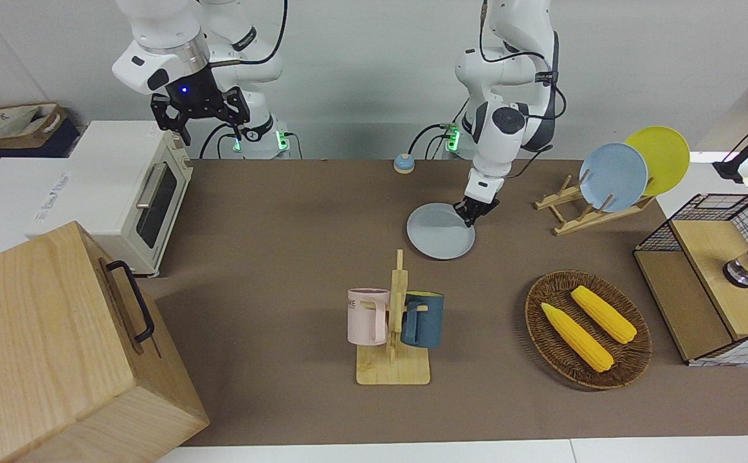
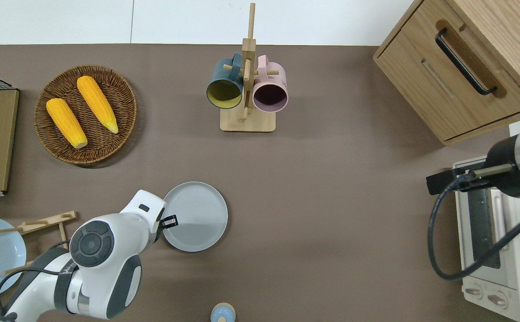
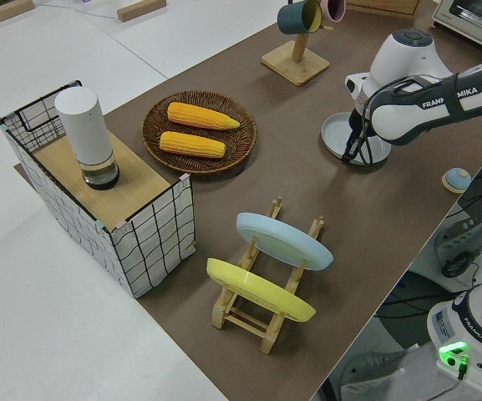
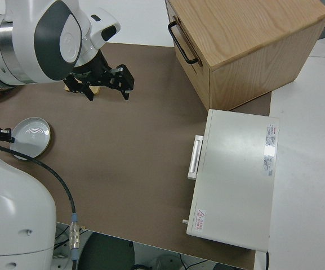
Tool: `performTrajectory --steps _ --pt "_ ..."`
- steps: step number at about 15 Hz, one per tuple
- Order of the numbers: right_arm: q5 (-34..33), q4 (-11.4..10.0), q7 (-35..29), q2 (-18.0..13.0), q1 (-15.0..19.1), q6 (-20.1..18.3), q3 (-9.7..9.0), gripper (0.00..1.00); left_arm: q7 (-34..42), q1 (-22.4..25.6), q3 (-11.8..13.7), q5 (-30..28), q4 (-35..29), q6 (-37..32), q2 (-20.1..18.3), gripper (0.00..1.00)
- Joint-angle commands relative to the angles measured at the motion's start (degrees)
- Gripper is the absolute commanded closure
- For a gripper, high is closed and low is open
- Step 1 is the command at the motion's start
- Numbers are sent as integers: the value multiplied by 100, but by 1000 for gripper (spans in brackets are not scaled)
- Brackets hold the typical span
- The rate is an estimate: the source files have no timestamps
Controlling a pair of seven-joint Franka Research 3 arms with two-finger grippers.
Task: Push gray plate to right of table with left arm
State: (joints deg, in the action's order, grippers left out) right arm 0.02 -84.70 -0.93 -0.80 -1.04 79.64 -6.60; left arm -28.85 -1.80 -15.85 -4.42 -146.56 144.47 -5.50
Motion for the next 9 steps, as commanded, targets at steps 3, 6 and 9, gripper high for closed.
performTrajectory --steps 3,6,9 --pt "33 50 -74 -17 113 -89 -88 17 -103 13 3 2 -13 81 67 1000" --pt "25 50 -74 -17 113 -89 -87 17 -217 -31 -6 2 22 72 76 1000" --pt "25 50 -74 -17 113 -89 -96 17 -787 -258 -58 2 153 72 111 1000"
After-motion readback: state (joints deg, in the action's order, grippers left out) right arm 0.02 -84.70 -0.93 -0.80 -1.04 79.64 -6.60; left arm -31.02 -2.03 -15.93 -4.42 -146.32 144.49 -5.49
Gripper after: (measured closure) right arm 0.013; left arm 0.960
